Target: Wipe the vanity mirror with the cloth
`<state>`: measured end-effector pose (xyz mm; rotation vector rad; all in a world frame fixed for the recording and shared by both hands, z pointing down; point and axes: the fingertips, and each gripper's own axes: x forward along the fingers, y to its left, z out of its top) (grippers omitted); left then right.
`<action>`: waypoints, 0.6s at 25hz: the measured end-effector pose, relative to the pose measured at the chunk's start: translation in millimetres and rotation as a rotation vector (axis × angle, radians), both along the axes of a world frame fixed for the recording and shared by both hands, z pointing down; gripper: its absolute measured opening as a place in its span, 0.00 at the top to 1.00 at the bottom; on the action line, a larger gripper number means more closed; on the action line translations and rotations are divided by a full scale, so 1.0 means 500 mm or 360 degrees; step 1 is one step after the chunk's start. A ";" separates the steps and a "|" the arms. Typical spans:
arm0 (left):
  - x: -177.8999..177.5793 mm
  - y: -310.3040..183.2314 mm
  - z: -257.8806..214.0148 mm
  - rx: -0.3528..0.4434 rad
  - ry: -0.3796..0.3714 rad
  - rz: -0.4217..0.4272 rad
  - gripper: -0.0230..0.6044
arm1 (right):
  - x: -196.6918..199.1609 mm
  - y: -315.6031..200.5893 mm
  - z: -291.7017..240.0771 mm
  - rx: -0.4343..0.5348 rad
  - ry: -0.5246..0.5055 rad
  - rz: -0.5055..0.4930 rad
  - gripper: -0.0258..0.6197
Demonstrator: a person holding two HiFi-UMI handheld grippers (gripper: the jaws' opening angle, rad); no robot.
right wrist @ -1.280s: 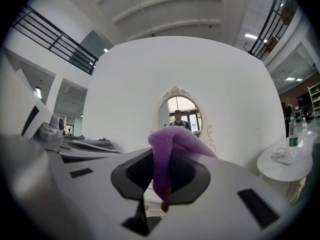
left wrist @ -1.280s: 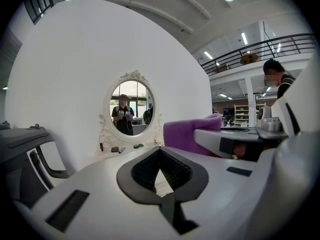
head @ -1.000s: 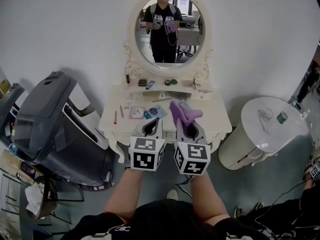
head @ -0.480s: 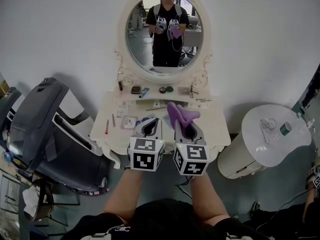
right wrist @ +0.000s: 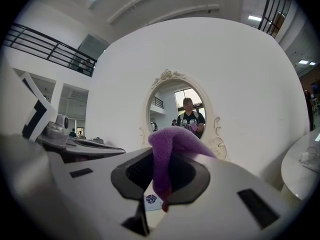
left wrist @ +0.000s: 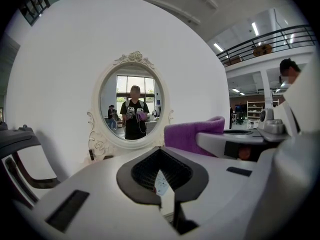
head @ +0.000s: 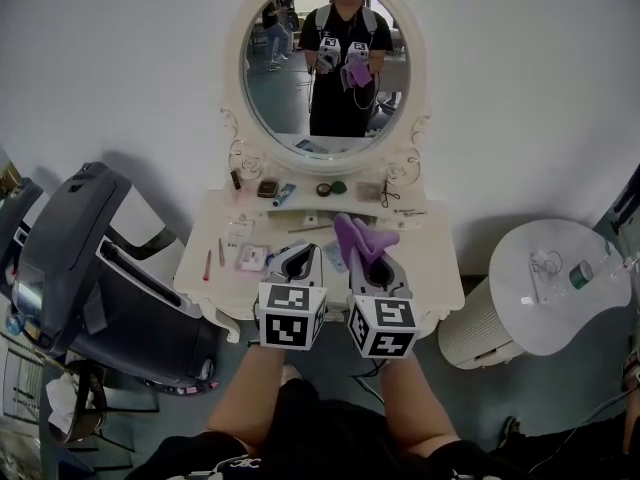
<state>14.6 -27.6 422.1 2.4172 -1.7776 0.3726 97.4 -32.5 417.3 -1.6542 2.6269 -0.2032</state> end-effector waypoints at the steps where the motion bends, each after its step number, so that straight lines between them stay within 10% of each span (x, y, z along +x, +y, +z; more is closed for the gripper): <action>1: -0.001 -0.010 0.001 -0.0002 0.0001 -0.0003 0.97 | -0.001 -0.010 0.000 0.0001 0.0001 -0.0002 0.87; 15: -0.031 -0.232 -0.040 0.0060 0.0015 0.0037 0.97 | -0.035 -0.226 -0.047 0.0066 -0.0009 0.0010 0.88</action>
